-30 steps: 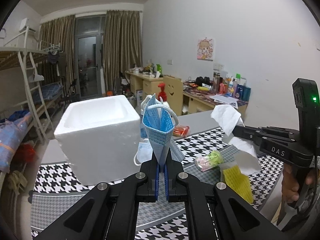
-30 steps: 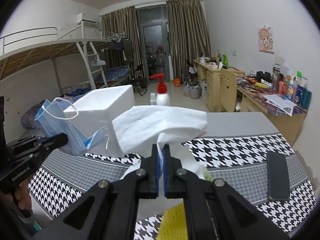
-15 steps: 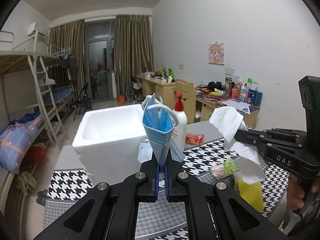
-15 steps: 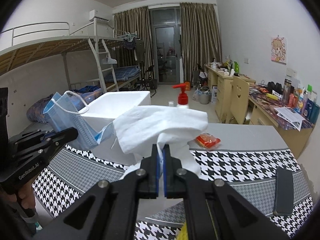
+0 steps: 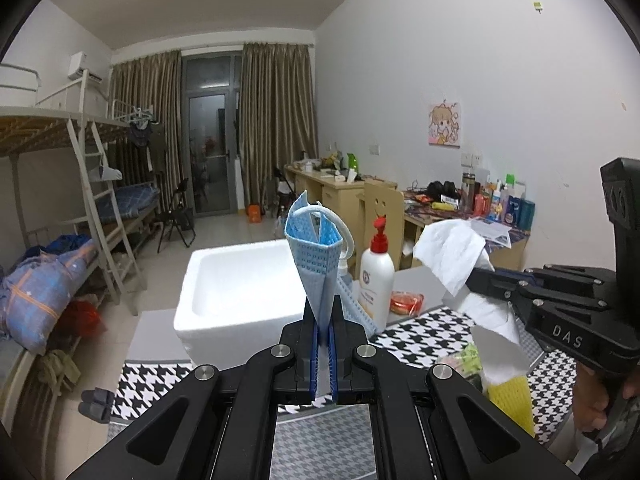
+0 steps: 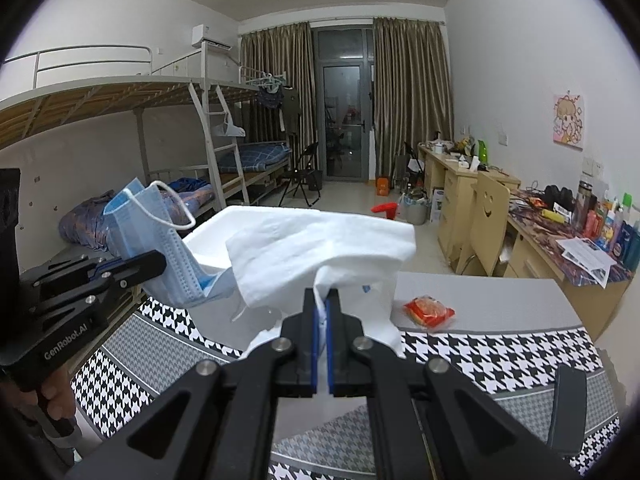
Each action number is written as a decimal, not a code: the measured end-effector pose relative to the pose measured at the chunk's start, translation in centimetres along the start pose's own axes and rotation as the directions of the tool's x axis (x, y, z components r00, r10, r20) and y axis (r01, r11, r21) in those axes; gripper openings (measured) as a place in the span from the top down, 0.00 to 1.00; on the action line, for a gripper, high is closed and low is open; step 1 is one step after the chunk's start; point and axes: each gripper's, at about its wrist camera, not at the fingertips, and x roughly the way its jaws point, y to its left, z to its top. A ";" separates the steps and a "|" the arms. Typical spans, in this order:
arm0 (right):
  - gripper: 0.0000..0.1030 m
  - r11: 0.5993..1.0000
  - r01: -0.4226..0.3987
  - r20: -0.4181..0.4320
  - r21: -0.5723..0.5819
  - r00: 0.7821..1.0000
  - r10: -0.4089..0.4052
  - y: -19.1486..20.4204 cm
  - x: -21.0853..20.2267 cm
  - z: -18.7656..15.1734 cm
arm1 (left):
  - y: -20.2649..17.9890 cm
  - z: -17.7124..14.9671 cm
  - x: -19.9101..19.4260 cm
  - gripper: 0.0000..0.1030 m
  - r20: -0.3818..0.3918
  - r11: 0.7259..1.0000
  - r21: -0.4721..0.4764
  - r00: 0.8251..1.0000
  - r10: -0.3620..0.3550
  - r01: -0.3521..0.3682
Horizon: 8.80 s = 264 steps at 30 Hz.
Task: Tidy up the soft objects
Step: 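Carry the blue mask over the white foam box with the left gripper, then open the left gripper to drop the blue mask into the foam box, then lower the white tissue into the foam box and open the right gripper, then move both grippers away from the box toward the yellow net and grey sock, then grasp the yellow foam net with the left gripper and lift it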
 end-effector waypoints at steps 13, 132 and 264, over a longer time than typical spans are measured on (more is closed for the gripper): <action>0.95 0.999 -0.034 0.003 -0.013 0.999 0.034 1.0 1.5 2.0 | 0.9 1.6 0.6 0.96 0.029 1.000 -0.010 1.000 0.010 -0.010; 0.95 0.994 -0.091 -0.136 -0.058 0.987 0.083 7.3 14.1 8.5 | 12.2 0.1 5.6 0.01 -0.124 0.904 -0.177 0.919 0.373 -0.390; 0.14 0.971 0.210 -0.003 0.111 0.977 -0.211 -5.1 -8.2 -5.6 | -9.8 -4.1 -2.2 0.01 0.035 0.997 -0.055 0.998 -0.057 0.059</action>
